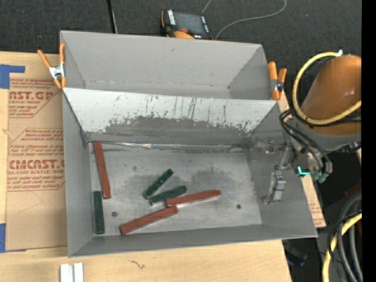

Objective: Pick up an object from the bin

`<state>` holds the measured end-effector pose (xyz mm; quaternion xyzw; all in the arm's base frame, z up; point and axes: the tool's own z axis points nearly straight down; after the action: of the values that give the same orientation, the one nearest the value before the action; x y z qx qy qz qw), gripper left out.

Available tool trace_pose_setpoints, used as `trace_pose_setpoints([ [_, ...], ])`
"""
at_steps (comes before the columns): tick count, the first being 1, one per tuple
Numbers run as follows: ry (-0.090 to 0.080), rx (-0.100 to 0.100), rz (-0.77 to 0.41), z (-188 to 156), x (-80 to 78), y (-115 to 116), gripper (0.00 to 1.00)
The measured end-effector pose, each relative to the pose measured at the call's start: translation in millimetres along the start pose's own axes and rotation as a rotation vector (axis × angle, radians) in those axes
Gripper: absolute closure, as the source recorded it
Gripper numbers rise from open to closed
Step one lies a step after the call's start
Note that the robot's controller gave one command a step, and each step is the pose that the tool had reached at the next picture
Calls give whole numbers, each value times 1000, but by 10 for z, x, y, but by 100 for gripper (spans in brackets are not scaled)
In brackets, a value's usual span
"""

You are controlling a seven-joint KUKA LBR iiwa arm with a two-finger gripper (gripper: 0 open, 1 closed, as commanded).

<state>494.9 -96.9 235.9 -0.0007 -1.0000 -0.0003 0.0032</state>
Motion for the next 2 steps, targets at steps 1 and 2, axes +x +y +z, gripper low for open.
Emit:
trace_pose_setpoints([
  [1,0,-1,-42,1080,-37,259,0],
  [2,-3,-1,-179,1689,-216,490,0],
])
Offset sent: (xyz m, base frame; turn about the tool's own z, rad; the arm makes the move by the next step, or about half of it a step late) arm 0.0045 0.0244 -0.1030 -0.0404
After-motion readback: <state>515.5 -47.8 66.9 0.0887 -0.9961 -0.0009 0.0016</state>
